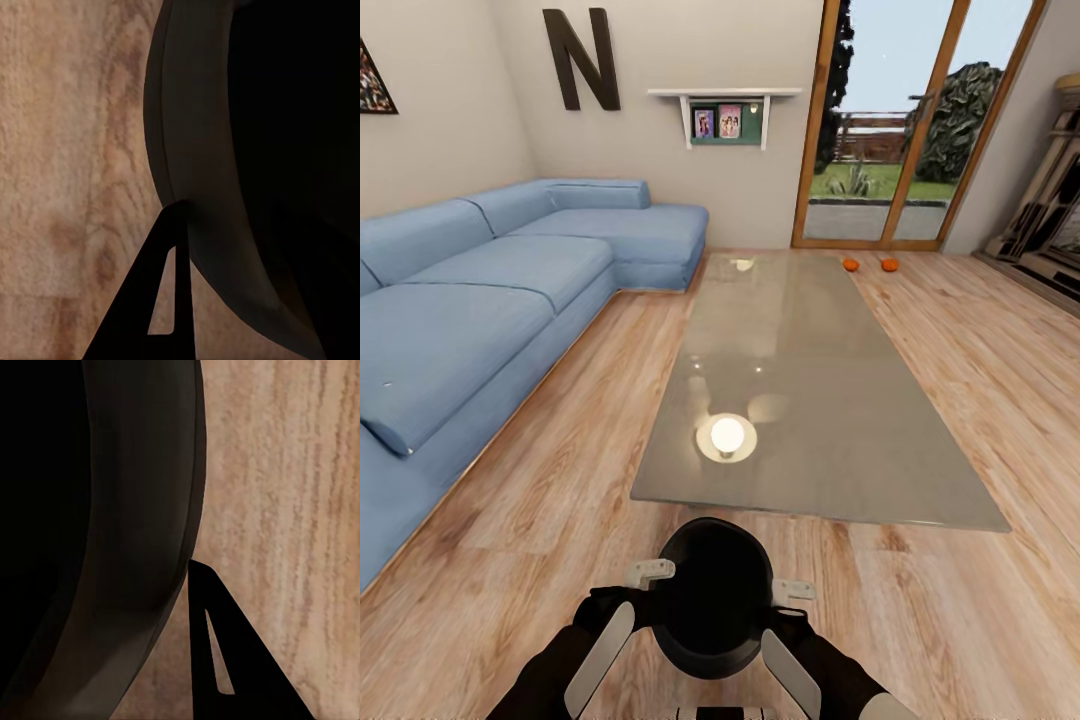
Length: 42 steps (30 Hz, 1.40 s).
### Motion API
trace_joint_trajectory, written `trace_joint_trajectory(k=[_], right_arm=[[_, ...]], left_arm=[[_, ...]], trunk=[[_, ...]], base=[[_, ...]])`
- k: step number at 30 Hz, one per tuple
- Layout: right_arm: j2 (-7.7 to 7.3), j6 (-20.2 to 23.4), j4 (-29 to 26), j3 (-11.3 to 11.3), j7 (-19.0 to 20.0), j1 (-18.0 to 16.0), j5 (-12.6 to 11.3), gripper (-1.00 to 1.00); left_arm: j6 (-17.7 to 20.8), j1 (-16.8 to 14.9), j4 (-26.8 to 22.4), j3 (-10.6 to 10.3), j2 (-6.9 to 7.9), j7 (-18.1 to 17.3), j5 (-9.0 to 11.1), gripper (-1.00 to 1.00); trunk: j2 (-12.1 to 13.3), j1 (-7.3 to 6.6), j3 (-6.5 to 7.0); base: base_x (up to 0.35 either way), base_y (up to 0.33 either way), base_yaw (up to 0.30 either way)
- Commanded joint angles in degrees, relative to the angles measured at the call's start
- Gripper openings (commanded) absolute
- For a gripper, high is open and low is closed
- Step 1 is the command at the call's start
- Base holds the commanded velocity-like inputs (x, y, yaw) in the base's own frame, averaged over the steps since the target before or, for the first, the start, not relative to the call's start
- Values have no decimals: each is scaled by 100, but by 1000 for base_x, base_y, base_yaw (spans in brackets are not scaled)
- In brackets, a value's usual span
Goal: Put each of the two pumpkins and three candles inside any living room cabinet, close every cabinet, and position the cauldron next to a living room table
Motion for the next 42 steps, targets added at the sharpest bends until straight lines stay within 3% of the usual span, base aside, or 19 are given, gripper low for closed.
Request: trace_joint_trajectory(k=[1, 7, 11, 23, 26, 42], right_arm=[[-7, -16, -13, 12, 255, -7, -132, -100], [-7, -18, -11, 12, 255, -5, -129, -100], [-7, -19, -9, 12, 255, -6, -132, -100], [-7, -19, -8, 12, 255, -7, -129, -100], [-7, -19, -8, 12, 255, -6, -132, -100], [-7, -19, -8, 12, 255, -5, -131, -100]], left_arm=[[-41, -8, -18, -6, 7, 39, 125, -100], [-41, -8, -18, -6, 7, 39, 126, -100], [-41, -8, -18, -6, 7, 39, 132, -100], [-41, -8, -18, -2, 7, 39, 141, -100], [-41, -8, -18, -4, 7, 39, 143, -100], [-41, -8, -22, -3, 7, 39, 143, -100]], trunk=[[-3, -2, -5], [-3, -2, -5], [-163, 86, -76], [-163, 86, -76], [-284, 152, -130], [-284, 152, -130]], base=[[0, 0, 0], [0, 0, 0], [0, 0, 0], [0, 0, 0], [0, 0, 0], [0, 0, 0]])
